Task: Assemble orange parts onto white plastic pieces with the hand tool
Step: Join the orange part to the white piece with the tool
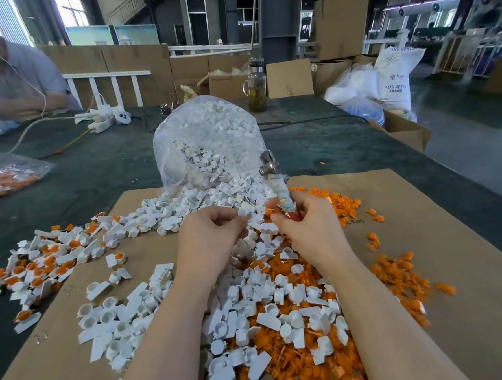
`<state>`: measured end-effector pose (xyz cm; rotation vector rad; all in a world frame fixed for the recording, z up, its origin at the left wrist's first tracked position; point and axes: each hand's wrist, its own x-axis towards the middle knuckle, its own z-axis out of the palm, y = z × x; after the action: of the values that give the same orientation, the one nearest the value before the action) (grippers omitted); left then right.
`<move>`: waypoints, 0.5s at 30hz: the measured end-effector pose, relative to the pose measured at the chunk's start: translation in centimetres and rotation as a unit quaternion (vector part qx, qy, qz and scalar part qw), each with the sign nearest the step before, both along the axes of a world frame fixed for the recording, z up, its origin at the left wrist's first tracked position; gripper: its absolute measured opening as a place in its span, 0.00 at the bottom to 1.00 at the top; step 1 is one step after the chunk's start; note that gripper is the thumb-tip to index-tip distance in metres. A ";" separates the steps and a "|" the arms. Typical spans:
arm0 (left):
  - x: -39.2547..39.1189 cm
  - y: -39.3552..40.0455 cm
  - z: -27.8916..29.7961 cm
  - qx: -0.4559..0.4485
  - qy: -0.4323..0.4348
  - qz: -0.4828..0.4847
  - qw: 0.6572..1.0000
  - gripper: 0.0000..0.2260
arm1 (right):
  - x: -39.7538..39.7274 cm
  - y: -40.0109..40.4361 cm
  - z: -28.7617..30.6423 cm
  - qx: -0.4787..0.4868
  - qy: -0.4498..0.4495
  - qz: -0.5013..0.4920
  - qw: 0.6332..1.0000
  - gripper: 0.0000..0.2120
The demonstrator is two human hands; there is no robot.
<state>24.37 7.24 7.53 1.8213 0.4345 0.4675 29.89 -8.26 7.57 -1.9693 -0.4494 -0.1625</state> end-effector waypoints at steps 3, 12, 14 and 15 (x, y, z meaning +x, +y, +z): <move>0.0 -0.2 0.1 -0.073 -0.007 -0.005 0.997 0.04 | -0.2 0.2 0.2 0.012 -0.010 0.007 1.000 0.06; -0.4 -0.8 0.6 -0.112 -0.036 -0.018 0.993 0.04 | -0.5 0.7 0.1 -0.014 -0.054 -0.017 0.998 0.06; -0.4 -1.0 0.8 -0.099 -0.047 -0.017 0.994 0.04 | -0.5 0.7 0.0 -0.018 -0.060 -0.022 0.998 0.05; -0.4 -1.1 0.8 -0.088 -0.049 -0.016 0.995 0.04 | -0.5 0.7 0.0 -0.018 -0.063 -0.023 0.998 0.05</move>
<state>23.97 6.12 8.38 1.6267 0.3657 0.4792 29.41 -7.51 7.60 -2.0133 -0.4920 -0.3109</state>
